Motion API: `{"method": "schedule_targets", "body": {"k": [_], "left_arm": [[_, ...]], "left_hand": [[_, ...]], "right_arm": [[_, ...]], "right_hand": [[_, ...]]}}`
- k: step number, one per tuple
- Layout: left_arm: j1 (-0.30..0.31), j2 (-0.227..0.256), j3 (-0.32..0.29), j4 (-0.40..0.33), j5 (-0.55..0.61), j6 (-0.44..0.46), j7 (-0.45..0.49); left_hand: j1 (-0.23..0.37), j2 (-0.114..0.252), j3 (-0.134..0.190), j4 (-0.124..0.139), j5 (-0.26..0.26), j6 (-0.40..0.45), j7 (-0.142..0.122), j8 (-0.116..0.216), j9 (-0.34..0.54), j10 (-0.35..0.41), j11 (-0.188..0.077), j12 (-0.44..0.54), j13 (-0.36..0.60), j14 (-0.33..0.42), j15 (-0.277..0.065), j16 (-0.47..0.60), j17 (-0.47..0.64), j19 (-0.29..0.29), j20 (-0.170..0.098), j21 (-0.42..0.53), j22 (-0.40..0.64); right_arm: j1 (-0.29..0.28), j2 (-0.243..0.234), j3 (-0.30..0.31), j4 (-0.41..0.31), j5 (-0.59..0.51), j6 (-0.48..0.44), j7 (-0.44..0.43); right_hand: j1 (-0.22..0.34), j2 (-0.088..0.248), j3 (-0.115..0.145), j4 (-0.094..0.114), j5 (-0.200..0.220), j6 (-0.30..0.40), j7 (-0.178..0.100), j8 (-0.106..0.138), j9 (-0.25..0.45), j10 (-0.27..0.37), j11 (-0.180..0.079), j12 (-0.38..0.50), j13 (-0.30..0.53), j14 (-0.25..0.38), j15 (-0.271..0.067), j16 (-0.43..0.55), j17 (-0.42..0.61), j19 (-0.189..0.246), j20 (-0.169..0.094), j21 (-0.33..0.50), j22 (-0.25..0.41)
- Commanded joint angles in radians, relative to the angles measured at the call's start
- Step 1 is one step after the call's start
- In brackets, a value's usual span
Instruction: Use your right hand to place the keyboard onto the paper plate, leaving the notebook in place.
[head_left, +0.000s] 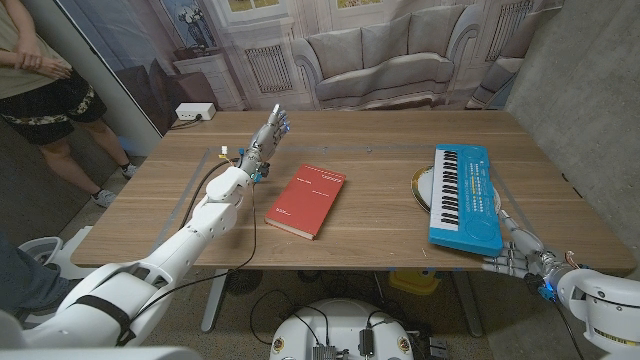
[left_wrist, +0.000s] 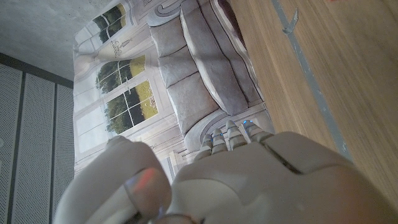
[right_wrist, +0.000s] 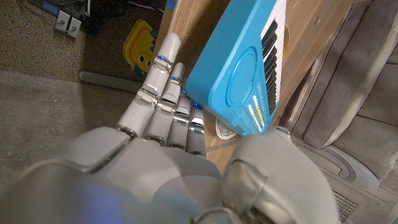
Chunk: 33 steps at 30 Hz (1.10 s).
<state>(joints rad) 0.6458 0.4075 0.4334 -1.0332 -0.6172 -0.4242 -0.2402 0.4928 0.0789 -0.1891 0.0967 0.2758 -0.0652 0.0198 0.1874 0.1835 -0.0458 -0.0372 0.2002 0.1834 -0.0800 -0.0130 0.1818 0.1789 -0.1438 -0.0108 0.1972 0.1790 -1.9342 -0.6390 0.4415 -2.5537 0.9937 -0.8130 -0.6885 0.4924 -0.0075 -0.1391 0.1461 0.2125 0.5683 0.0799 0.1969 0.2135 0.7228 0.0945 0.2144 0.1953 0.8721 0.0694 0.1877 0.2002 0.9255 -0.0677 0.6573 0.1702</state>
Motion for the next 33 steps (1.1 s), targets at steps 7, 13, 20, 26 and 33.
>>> {"method": "schedule_targets", "body": {"k": [7, 13, 20, 26, 33], "left_arm": [[-0.011, -0.005, 0.005, 0.013, 0.001, -0.002, -0.012], [-0.009, -0.002, 0.005, 0.008, 0.0, 0.002, -0.013], [-0.011, 0.0, 0.006, 0.006, 0.001, 0.002, -0.017], [-0.012, 0.003, 0.007, 0.005, 0.002, 0.005, -0.018], [-0.013, 0.004, 0.006, 0.005, 0.001, 0.007, -0.02]], "left_hand": [[0.005, 0.005, -0.009, 0.002, 0.001, 0.001, -0.005, 0.008, 0.002, -0.005, -0.001, 0.002, 0.004, -0.01, 0.002, 0.006, 0.003, -0.003, 0.004, 0.002, 0.001], [0.005, 0.006, -0.01, 0.002, 0.001, 0.001, -0.005, 0.008, 0.002, -0.006, -0.001, 0.001, 0.004, -0.01, 0.002, 0.006, 0.003, -0.002, 0.003, 0.002, 0.001], [0.006, 0.006, -0.011, 0.003, 0.001, 0.002, -0.004, 0.008, 0.002, -0.006, -0.001, 0.001, 0.004, -0.01, 0.002, 0.005, 0.003, -0.002, 0.004, 0.002, 0.001], [0.006, 0.007, -0.012, 0.003, 0.001, 0.002, -0.003, 0.008, 0.002, -0.007, -0.001, 0.001, 0.004, -0.01, 0.001, 0.006, 0.003, -0.002, 0.003, 0.002, 0.001], [0.007, 0.007, -0.014, 0.003, 0.001, 0.001, -0.004, 0.007, 0.002, -0.006, 0.0, 0.001, 0.004, -0.01, 0.002, 0.006, 0.003, -0.002, 0.004, 0.002, 0.001]], "right_arm": [[0.092, -0.014, -0.14, -0.093, -0.135, -0.185, -0.176], [0.11, -0.003, -0.18, -0.111, -0.185, -0.224, -0.204], [0.128, 0.007, -0.223, -0.132, -0.263, -0.261, -0.235], [0.148, 0.022, -0.258, -0.137, -0.322, -0.298, -0.244], [0.149, 0.037, -0.282, -0.144, -0.398, -0.292, -0.234]], "right_hand": [[-0.013, -0.003, -0.011, 0.0, 0.009, 0.011, -0.009, 0.007, 0.002, 0.002, -0.011, 0.005, 0.0, -0.012, -0.006, -0.002, -0.002, -0.002, 0.004, -0.01, 0.002], [-0.019, -0.004, -0.014, 0.0, 0.01, 0.011, -0.013, 0.007, 0.001, 0.003, -0.013, 0.006, 0.0, -0.013, -0.008, 0.0, -0.002, -0.005, 0.007, -0.015, 0.002], [-0.025, -0.004, -0.018, 0.001, 0.011, 0.01, -0.017, 0.007, 0.001, 0.003, -0.017, 0.007, 0.0, -0.017, -0.012, 0.0, -0.002, -0.005, 0.007, -0.02, 0.002], [-0.03, -0.004, -0.021, 0.001, 0.012, 0.01, -0.02, 0.006, 0.0, 0.002, -0.02, 0.007, -0.001, -0.023, -0.017, -0.001, -0.003, -0.005, 0.008, -0.024, 0.003], [-0.035, -0.004, -0.023, 0.001, 0.013, 0.008, -0.022, 0.006, 0.0, 0.002, -0.02, 0.007, -0.001, -0.029, -0.018, -0.001, -0.003, -0.008, 0.011, -0.029, 0.003]]}}
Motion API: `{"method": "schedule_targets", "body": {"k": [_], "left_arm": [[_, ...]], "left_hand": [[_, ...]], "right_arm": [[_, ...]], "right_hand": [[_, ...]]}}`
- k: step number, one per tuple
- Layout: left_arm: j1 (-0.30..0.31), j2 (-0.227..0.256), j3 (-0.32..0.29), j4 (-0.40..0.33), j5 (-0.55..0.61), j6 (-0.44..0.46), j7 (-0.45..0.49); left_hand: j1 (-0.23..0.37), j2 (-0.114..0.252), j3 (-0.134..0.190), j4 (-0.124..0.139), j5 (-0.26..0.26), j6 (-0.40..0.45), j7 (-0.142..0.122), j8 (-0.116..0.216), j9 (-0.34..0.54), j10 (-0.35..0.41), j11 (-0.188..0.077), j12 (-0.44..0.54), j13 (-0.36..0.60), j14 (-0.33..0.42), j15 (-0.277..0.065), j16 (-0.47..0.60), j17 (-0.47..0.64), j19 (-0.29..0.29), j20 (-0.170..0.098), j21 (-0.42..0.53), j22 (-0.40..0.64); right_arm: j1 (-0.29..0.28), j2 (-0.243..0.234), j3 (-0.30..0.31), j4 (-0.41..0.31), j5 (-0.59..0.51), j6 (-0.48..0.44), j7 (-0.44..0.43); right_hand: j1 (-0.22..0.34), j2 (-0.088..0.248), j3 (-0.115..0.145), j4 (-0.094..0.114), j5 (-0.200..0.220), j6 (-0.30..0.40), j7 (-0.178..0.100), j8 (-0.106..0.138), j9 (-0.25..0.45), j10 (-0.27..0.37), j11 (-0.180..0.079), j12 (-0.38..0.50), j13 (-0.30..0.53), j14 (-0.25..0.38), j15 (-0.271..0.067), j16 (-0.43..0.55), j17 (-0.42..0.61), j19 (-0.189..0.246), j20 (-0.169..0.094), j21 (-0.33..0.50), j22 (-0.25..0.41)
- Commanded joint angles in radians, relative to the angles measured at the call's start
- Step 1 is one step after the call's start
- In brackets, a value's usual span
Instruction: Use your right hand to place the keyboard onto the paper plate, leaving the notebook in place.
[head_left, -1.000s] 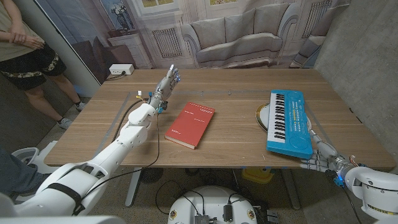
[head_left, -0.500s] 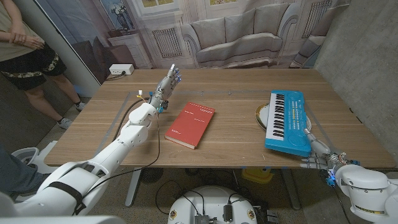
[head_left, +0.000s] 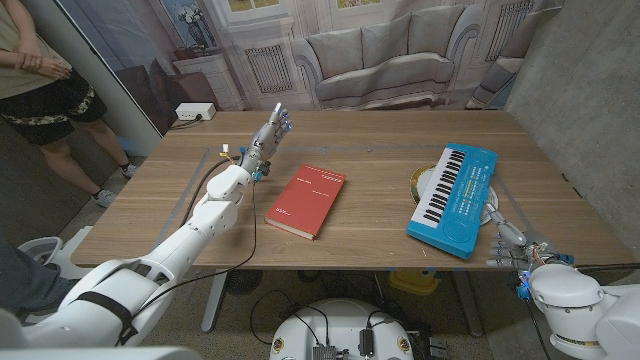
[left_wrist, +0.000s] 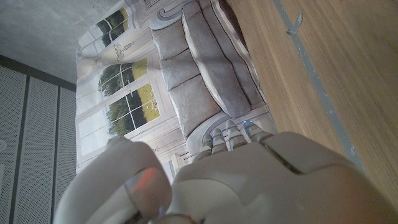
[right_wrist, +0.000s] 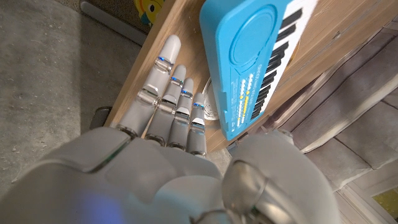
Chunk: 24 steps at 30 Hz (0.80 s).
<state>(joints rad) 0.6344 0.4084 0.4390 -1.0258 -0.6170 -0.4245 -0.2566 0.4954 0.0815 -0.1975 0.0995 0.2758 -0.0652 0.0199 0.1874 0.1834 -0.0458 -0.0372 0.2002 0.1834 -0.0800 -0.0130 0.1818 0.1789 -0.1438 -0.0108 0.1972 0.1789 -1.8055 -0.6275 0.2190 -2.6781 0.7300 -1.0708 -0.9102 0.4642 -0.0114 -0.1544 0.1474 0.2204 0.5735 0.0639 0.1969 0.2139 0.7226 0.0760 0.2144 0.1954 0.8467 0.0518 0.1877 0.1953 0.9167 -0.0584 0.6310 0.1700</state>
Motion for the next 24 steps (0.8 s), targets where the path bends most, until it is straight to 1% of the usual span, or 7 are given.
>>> {"method": "schedule_targets", "body": {"k": [1, 8, 13, 15, 16, 21, 24], "left_arm": [[-0.002, 0.003, 0.0, -0.002, 0.0, 0.008, -0.004], [-0.001, 0.002, 0.0, 0.002, -0.002, 0.009, -0.005], [0.002, 0.003, -0.002, -0.003, -0.002, 0.005, -0.004], [0.002, 0.004, -0.001, -0.005, -0.001, 0.005, -0.002], [0.003, 0.005, -0.001, -0.007, 0.0, 0.007, -0.001], [0.003, 0.01, -0.002, -0.012, 0.001, 0.013, 0.004], [0.004, 0.013, -0.003, -0.018, 0.003, 0.012, 0.006]], "left_hand": [[0.004, 0.004, -0.005, 0.0, 0.001, 0.001, -0.004, 0.007, 0.002, -0.007, -0.001, 0.001, 0.004, -0.01, 0.002, 0.006, 0.003, -0.002, 0.004, 0.002, 0.002], [0.004, 0.005, -0.006, 0.0, 0.001, 0.001, -0.005, 0.007, 0.002, -0.007, 0.0, 0.001, 0.004, -0.01, 0.002, 0.006, 0.003, -0.003, 0.004, 0.002, 0.002], [0.005, 0.005, -0.007, 0.0, 0.001, 0.0, -0.004, 0.007, 0.002, -0.007, 0.001, 0.001, 0.004, -0.011, 0.002, 0.005, 0.003, -0.003, 0.004, 0.002, 0.002], [0.005, 0.005, -0.007, 0.0, 0.001, 0.001, -0.004, 0.007, 0.002, -0.007, 0.001, 0.001, 0.004, -0.011, 0.002, 0.005, 0.003, -0.003, 0.004, 0.002, 0.002], [0.005, 0.005, -0.008, 0.0, 0.001, 0.0, -0.004, 0.007, 0.002, -0.007, 0.001, 0.001, 0.004, -0.011, 0.002, 0.005, 0.003, -0.003, 0.004, 0.002, 0.002], [0.005, 0.005, -0.008, 0.0, 0.001, 0.001, -0.004, 0.007, 0.002, -0.008, 0.0, 0.001, 0.004, -0.011, 0.002, 0.005, 0.003, -0.003, 0.004, 0.002, 0.002], [0.005, 0.006, -0.009, 0.0, 0.001, 0.0, -0.002, 0.007, 0.002, -0.008, -0.001, 0.001, 0.004, -0.011, 0.002, 0.005, 0.003, -0.003, 0.004, 0.002, 0.002]], "right_arm": [[0.017, 0.028, -0.058, -0.02, -0.144, -0.027, -0.007], [0.015, 0.034, -0.072, -0.022, -0.213, -0.013, 0.016], [0.0, 0.037, -0.076, -0.016, -0.265, 0.04, 0.043], [-0.01, 0.04, -0.076, -0.012, -0.284, 0.07, 0.055], [-0.017, 0.043, -0.077, -0.008, -0.295, 0.091, 0.061], [-0.062, 0.07, -0.065, 0.023, -0.336, 0.24, 0.112], [-0.067, 0.072, -0.071, 0.033, -0.364, 0.272, 0.121]], "right_hand": [[-0.007, 0.0, -0.009, 0.0, 0.005, 0.003, -0.007, 0.005, -0.001, 0.002, -0.002, 0.007, -0.001, -0.004, 0.0, -0.001, 0.002, 0.0, 0.002, -0.004, 0.003], [-0.013, 0.0, -0.012, 0.0, 0.007, 0.002, -0.007, 0.005, -0.001, -0.003, -0.004, 0.005, -0.001, -0.017, -0.002, -0.003, 0.001, -0.012, 0.006, -0.014, 0.004], [-0.017, 0.002, -0.014, 0.0, 0.009, 0.001, -0.009, 0.005, -0.002, -0.005, -0.006, 0.005, -0.001, -0.032, -0.003, -0.006, 0.001, -0.024, 0.012, -0.023, 0.004], [-0.019, 0.003, -0.015, 0.0, 0.009, -0.001, -0.011, 0.005, -0.002, -0.005, -0.005, 0.005, -0.001, -0.039, -0.005, -0.007, 0.001, -0.029, 0.015, -0.027, 0.004], [-0.021, 0.005, -0.016, -0.001, 0.01, -0.001, -0.012, 0.004, -0.002, -0.007, -0.005, 0.005, -0.001, -0.046, -0.002, -0.008, 0.001, -0.039, 0.019, -0.034, 0.005], [-0.024, 0.009, -0.018, -0.001, 0.012, -0.007, -0.015, 0.003, -0.003, -0.015, -0.005, 0.002, -0.001, -0.065, -0.003, -0.01, 0.001, -0.056, 0.023, -0.046, 0.005], [-0.026, 0.01, -0.019, -0.002, 0.013, -0.013, -0.013, 0.001, -0.003, -0.018, -0.004, 0.001, -0.001, -0.073, -0.004, -0.009, 0.001, -0.065, 0.023, -0.053, 0.006]]}}
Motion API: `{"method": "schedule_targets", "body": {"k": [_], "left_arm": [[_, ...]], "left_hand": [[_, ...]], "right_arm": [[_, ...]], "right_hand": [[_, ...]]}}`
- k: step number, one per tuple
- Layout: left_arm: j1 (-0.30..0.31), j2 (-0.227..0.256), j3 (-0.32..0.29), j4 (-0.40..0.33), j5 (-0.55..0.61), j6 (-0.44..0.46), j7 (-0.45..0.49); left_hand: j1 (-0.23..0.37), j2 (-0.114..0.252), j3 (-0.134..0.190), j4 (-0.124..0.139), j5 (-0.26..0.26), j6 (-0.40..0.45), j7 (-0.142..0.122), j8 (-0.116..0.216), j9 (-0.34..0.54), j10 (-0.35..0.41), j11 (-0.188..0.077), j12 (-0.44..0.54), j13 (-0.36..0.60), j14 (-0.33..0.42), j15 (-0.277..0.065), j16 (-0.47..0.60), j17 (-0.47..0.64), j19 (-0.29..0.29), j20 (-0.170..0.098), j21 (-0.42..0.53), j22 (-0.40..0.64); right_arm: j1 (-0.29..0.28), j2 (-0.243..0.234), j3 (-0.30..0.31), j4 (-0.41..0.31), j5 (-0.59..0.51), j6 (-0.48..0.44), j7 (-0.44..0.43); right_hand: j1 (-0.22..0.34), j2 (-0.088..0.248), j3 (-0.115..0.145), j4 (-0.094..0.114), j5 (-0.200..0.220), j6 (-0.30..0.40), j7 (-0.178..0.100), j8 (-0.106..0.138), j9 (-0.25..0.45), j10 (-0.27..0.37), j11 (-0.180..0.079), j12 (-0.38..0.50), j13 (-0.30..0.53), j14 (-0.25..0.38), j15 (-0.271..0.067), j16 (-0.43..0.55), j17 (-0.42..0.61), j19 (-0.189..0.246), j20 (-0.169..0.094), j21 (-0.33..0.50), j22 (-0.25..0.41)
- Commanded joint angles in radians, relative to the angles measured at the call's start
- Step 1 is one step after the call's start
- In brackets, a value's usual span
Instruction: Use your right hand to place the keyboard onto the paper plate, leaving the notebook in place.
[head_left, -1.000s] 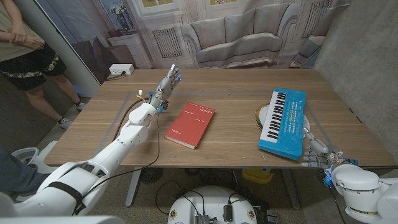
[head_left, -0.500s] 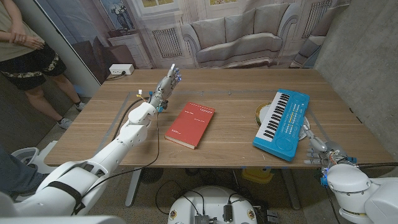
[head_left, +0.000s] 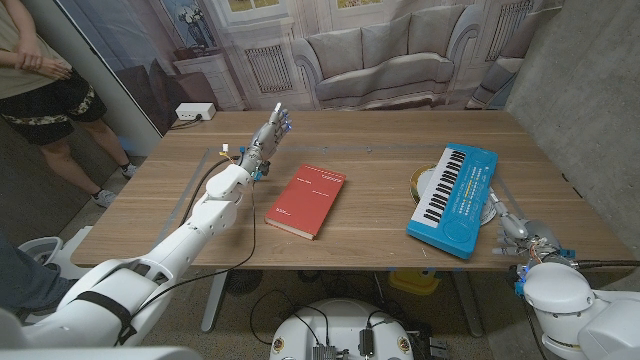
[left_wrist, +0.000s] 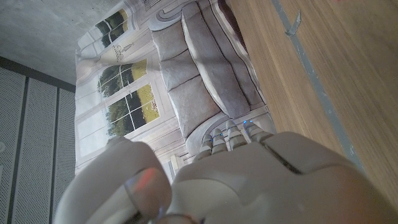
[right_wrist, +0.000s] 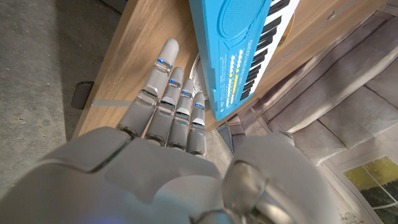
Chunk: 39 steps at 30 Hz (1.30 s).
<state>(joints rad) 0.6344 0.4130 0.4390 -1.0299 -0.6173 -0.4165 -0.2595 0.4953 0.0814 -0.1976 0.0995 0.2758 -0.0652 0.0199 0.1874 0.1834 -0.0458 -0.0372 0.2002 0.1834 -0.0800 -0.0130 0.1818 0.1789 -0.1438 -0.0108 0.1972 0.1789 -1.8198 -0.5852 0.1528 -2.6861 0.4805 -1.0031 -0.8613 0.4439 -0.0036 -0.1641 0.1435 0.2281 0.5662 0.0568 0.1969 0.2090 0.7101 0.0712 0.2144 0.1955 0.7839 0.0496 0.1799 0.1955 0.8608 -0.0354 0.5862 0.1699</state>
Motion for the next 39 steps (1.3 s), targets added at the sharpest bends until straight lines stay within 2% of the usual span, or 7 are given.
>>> {"method": "schedule_targets", "body": {"k": [1, 14, 24, 33, 37, 38, 39], "left_arm": [[0.005, 0.009, -0.004, -0.015, 0.003, 0.005, 0.01], [0.012, 0.019, -0.01, -0.031, 0.002, 0.005, 0.019], [0.027, 0.032, -0.018, -0.052, 0.002, 0.007, 0.034], [0.031, 0.038, -0.02, -0.06, 0.002, 0.009, 0.036], [0.031, 0.04, -0.021, -0.064, 0.002, 0.011, 0.037], [0.032, 0.041, -0.021, -0.065, 0.001, 0.012, 0.036], [0.032, 0.042, -0.021, -0.066, 0.001, 0.012, 0.037]], "left_hand": [[0.005, 0.006, -0.009, 0.0, 0.001, 0.0, -0.003, 0.007, 0.002, -0.007, 0.0, 0.001, 0.004, -0.011, 0.002, 0.006, 0.003, -0.003, 0.004, 0.002, 0.002], [0.006, 0.007, -0.011, 0.0, 0.002, 0.001, -0.003, 0.007, 0.002, -0.008, 0.001, 0.001, 0.004, -0.012, 0.002, 0.005, 0.003, -0.003, 0.004, 0.002, 0.002], [0.007, 0.007, -0.013, 0.0, 0.002, 0.0, -0.005, 0.007, 0.002, -0.008, -0.001, 0.001, 0.004, -0.012, 0.002, 0.005, 0.003, -0.003, 0.005, 0.002, 0.002], [0.007, 0.008, -0.014, 0.0, 0.002, 0.001, -0.005, 0.007, 0.002, -0.008, 0.0, 0.001, 0.004, -0.011, 0.001, 0.006, 0.003, -0.002, 0.004, 0.002, 0.002], [0.008, 0.008, -0.015, 0.0, 0.002, 0.0, -0.005, 0.007, 0.002, -0.008, 0.0, 0.001, 0.004, -0.011, 0.001, 0.006, 0.003, -0.003, 0.005, 0.002, 0.002], [0.008, 0.008, -0.015, 0.0, 0.002, 0.0, -0.005, 0.007, 0.002, -0.007, 0.0, 0.001, 0.004, -0.011, 0.002, 0.006, 0.003, -0.003, 0.005, 0.002, 0.002], [0.008, 0.008, -0.015, 0.0, 0.002, 0.0, -0.004, 0.007, 0.002, -0.007, 0.0, 0.001, 0.004, -0.011, 0.001, 0.006, 0.003, -0.002, 0.004, 0.002, 0.002]], "right_arm": [[-0.053, 0.031, -0.009, 0.044, -0.125, 0.214, 0.073], [-0.041, 0.061, -0.028, 0.105, -0.212, 0.365, 0.119], [-0.043, 0.09, -0.021, 0.167, -0.238, 0.541, 0.182], [-0.028, 0.098, -0.026, 0.221, -0.275, 0.671, 0.226], [-0.018, 0.102, -0.024, 0.246, -0.28, 0.728, 0.252], [-0.014, 0.1, -0.025, 0.253, -0.285, 0.741, 0.258], [-0.011, 0.098, -0.027, 0.262, -0.291, 0.758, 0.264]], "right_hand": [[-0.006, 0.003, -0.009, 0.002, 0.005, -0.007, -0.005, 0.0, 0.002, -0.007, 0.001, 0.001, -0.001, -0.011, -0.002, -0.001, 0.001, -0.009, -0.001, -0.009, 0.006], [-0.007, 0.007, -0.011, -0.001, 0.008, -0.021, 0.004, -0.003, 0.001, -0.02, 0.008, -0.003, -0.001, -0.03, -0.004, 0.0, 0.0, -0.014, -0.003, -0.021, 0.006], [-0.008, 0.011, -0.013, -0.003, 0.011, -0.027, 0.002, -0.003, 0.001, -0.026, 0.008, -0.003, -0.001, -0.048, -0.004, -0.001, 0.0, -0.033, 0.001, -0.035, 0.006], [-0.006, 0.015, -0.014, -0.007, 0.014, -0.045, 0.014, -0.007, 0.0, -0.041, 0.022, -0.007, 0.0, -0.053, 0.001, 0.004, -0.001, -0.038, -0.015, -0.047, 0.005], [-0.004, 0.019, -0.016, -0.01, 0.017, -0.054, 0.009, -0.006, 0.0, -0.048, 0.021, -0.007, 0.001, -0.085, -0.004, -0.001, -0.001, -0.065, -0.016, -0.069, 0.005], [-0.005, 0.023, -0.018, -0.011, 0.02, -0.055, 0.006, -0.004, -0.001, -0.054, 0.018, -0.007, 0.001, -0.103, -0.017, 0.0, -0.001, -0.111, -0.022, -0.095, 0.005], [-0.007, 0.027, -0.021, -0.012, 0.022, -0.055, 0.005, -0.002, -0.001, -0.069, 0.018, -0.01, 0.002, -0.126, -0.015, 0.0, -0.001, -0.144, -0.034, -0.117, 0.007]]}}
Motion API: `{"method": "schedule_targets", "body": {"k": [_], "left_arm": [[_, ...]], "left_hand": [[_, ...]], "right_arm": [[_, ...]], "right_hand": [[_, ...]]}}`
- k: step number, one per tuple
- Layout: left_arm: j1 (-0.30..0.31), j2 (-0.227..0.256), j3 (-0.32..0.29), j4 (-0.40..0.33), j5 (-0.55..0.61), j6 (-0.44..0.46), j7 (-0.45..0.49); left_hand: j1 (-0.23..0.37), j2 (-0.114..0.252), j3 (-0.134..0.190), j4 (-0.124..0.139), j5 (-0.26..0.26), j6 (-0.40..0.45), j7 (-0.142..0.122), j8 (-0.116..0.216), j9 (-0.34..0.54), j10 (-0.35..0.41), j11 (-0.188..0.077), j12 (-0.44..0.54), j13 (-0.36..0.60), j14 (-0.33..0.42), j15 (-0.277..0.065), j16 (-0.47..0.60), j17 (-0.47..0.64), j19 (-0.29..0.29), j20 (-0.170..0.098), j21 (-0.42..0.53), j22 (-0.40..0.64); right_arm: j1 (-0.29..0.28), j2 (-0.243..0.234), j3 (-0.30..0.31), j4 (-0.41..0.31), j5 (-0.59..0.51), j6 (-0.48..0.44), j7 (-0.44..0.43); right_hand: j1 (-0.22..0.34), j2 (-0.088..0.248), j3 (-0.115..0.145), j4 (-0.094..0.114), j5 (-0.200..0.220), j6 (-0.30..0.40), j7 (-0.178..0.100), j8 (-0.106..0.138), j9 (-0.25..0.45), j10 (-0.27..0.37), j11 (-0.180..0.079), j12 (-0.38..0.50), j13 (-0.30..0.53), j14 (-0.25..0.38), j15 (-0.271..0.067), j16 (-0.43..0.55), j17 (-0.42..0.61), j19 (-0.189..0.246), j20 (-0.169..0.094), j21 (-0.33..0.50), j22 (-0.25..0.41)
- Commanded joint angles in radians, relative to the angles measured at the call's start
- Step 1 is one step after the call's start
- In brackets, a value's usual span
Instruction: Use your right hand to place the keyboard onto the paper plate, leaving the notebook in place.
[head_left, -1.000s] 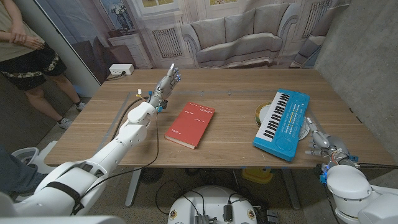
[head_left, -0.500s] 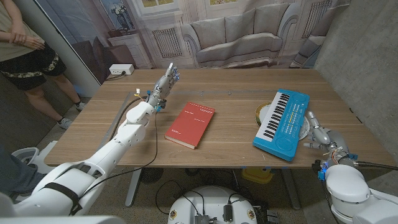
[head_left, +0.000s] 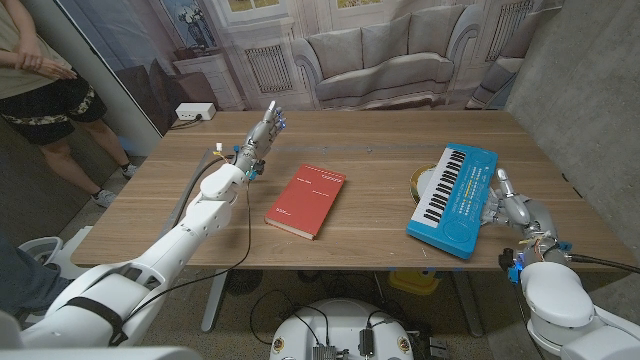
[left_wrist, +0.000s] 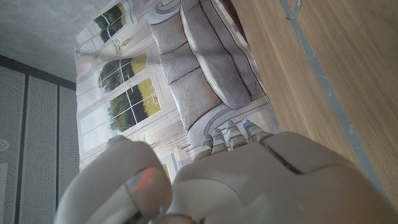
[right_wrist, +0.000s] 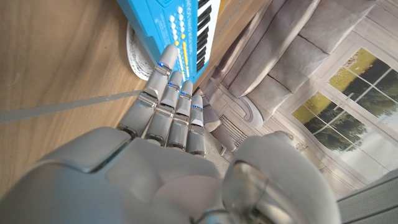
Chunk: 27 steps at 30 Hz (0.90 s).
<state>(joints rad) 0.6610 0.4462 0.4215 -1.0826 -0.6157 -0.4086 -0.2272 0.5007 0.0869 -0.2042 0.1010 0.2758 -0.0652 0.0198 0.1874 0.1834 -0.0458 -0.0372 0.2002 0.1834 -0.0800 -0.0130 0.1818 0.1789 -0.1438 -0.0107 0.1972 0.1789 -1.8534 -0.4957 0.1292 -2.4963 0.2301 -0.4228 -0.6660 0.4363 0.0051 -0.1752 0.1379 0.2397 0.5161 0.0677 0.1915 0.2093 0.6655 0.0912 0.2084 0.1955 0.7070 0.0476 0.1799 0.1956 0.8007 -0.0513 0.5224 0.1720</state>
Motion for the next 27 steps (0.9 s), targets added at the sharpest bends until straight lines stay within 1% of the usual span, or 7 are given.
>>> {"method": "schedule_targets", "body": {"k": [1, 2, 3, 7, 13, 19, 27], "left_arm": [[0.006, 0.011, -0.004, -0.015, 0.0, 0.005, 0.006], [0.008, 0.012, -0.005, -0.018, 0.0, 0.006, 0.007], [0.009, 0.014, -0.005, -0.021, 0.001, 0.008, 0.008], [0.014, 0.021, -0.008, -0.033, 0.001, 0.009, 0.013], [0.024, 0.033, -0.013, -0.053, 0.001, 0.011, 0.019], [0.045, 0.052, -0.022, -0.086, -0.001, 0.014, 0.028], [0.077, 0.085, -0.036, -0.133, -0.006, 0.022, 0.036]], "left_hand": [[0.002, 0.003, -0.009, -0.001, 0.002, -0.001, -0.004, 0.007, 0.002, -0.007, 0.0, 0.001, 0.004, -0.011, 0.001, 0.006, 0.003, -0.003, 0.005, 0.002, 0.002], [0.002, 0.003, -0.009, -0.001, 0.002, -0.001, -0.004, 0.007, 0.002, -0.007, 0.0, 0.002, 0.004, -0.011, 0.001, 0.006, 0.003, -0.003, 0.004, 0.002, 0.002], [0.002, 0.003, -0.009, -0.001, 0.002, -0.001, -0.004, 0.007, 0.002, -0.007, -0.002, 0.001, 0.004, -0.011, 0.001, 0.006, 0.003, -0.003, 0.004, 0.002, 0.002], [0.003, 0.003, -0.01, -0.001, 0.002, 0.0, -0.004, 0.007, 0.002, -0.008, -0.001, 0.001, 0.004, -0.011, 0.002, 0.006, 0.003, -0.004, 0.005, 0.001, 0.002], [0.003, 0.004, -0.011, -0.001, 0.002, 0.001, -0.004, 0.007, 0.002, -0.007, -0.001, 0.001, 0.004, -0.012, 0.002, 0.006, 0.003, -0.004, 0.005, 0.002, 0.002], [0.003, 0.004, -0.012, -0.001, 0.002, 0.0, -0.004, 0.007, 0.002, -0.007, 0.0, 0.001, 0.004, -0.012, 0.002, 0.006, 0.003, -0.004, 0.005, 0.002, 0.002], [0.004, 0.004, -0.013, -0.001, 0.002, 0.001, -0.004, 0.007, 0.002, -0.007, -0.001, 0.002, 0.004, -0.011, 0.001, 0.006, 0.003, -0.004, 0.005, 0.002, 0.002]], "right_arm": [[0.026, 0.007, -0.006, 0.081, -0.047, 0.196, 0.073], [0.031, 0.007, -0.008, 0.089, -0.053, 0.209, 0.077], [0.034, 0.009, -0.009, 0.094, -0.053, 0.221, 0.082], [0.048, 0.013, -0.009, 0.115, -0.05, 0.26, 0.103], [0.07, 0.016, -0.013, 0.15, -0.059, 0.322, 0.124], [0.095, 0.015, -0.017, 0.171, -0.068, 0.355, 0.139], [0.132, 0.025, -0.04, 0.22, -0.072, 0.435, 0.155]], "right_hand": [[-0.002, 0.022, -0.012, -0.007, 0.013, -0.006, -0.008, 0.005, -0.002, -0.028, -0.004, -0.002, 0.002, -0.083, -0.014, -0.002, 0.0, -0.108, -0.024, -0.07, 0.007], [-0.005, 0.026, -0.015, -0.007, 0.014, -0.007, -0.012, 0.006, -0.002, -0.048, -0.013, -0.006, 0.002, -0.11, -0.017, -0.004, 0.0, -0.133, -0.033, -0.087, 0.008], [-0.007, 0.027, -0.016, -0.007, 0.015, -0.008, -0.012, 0.006, -0.003, -0.056, -0.018, -0.008, 0.003, -0.121, -0.021, -0.003, 0.001, -0.143, -0.031, -0.093, 0.009], [-0.009, 0.028, -0.018, -0.007, 0.015, -0.015, -0.019, 0.004, -0.003, -0.064, -0.021, -0.009, 0.003, -0.133, -0.023, -0.003, 0.001, -0.148, -0.032, -0.099, 0.009], [-0.011, 0.028, -0.021, -0.008, 0.016, -0.023, -0.029, 0.003, -0.003, -0.071, -0.026, -0.008, 0.003, -0.145, -0.022, -0.002, 0.001, -0.157, -0.022, -0.106, 0.01], [-0.016, 0.028, -0.027, -0.009, 0.016, -0.021, -0.035, 0.006, -0.004, -0.072, -0.029, -0.003, 0.003, -0.183, -0.019, -0.005, 0.0, -0.209, -0.005, -0.137, 0.01], [-0.018, 0.028, -0.03, -0.009, 0.017, -0.018, -0.043, 0.008, -0.004, -0.074, -0.034, -0.002, 0.003, -0.189, -0.018, -0.003, 0.0, -0.215, -0.003, -0.142, 0.01]]}}
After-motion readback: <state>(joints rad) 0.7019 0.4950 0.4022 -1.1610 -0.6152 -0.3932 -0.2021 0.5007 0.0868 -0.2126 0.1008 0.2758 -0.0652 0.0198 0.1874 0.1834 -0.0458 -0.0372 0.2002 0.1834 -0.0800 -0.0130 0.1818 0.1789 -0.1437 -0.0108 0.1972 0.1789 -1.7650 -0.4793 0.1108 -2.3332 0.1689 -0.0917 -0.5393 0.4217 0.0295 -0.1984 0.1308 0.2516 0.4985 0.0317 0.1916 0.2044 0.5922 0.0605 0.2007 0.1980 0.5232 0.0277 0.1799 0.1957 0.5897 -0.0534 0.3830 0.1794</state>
